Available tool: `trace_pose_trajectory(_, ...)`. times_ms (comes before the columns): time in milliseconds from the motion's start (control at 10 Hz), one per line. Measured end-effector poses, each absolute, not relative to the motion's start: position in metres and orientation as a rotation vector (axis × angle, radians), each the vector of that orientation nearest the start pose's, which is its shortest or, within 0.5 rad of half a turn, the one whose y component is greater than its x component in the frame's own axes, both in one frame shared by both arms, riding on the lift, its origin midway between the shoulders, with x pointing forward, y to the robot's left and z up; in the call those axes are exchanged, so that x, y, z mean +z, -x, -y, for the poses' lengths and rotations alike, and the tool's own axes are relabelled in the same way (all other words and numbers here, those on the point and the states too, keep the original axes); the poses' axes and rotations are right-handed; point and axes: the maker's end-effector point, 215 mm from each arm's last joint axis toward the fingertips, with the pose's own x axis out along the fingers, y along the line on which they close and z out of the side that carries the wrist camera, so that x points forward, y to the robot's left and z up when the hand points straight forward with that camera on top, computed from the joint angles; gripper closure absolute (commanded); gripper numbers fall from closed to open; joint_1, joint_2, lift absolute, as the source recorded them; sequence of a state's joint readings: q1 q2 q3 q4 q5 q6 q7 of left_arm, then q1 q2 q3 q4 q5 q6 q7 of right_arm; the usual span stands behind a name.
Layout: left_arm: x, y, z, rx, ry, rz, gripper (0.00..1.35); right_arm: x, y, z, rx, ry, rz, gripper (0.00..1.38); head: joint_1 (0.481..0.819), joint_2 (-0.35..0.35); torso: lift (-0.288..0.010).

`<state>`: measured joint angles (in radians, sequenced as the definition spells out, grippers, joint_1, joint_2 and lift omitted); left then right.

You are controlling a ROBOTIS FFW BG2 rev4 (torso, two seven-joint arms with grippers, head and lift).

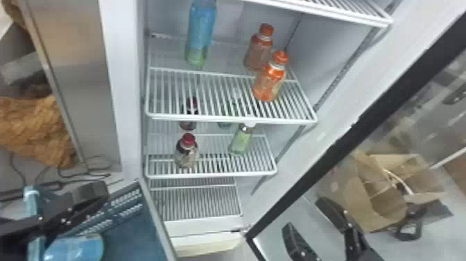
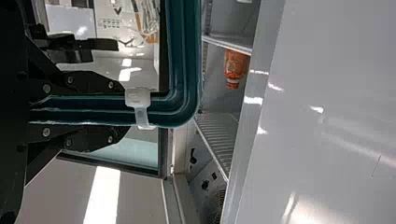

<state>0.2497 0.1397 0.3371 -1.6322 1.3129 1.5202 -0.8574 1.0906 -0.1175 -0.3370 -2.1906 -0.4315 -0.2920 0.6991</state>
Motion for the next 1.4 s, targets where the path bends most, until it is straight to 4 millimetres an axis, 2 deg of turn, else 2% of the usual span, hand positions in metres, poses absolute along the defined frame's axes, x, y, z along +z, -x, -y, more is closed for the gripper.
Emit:
trace_pose_trajectory(400,-0.331,-0.297,-0.119,-1.141,1.665,-0.715,1.2,-0.333,-0.229,0.28,0.412,-0.033,-0.122,0.13,0.695,-0.35,-0.01)
trace_pose_trajectory(1400,-0.332,-0.297,-0.12,-1.13,1.665,-0.715,1.2,-0.333,-0.226,0.28,0.407,-0.042,-0.121,0.13,0.695,-0.35,-0.01)
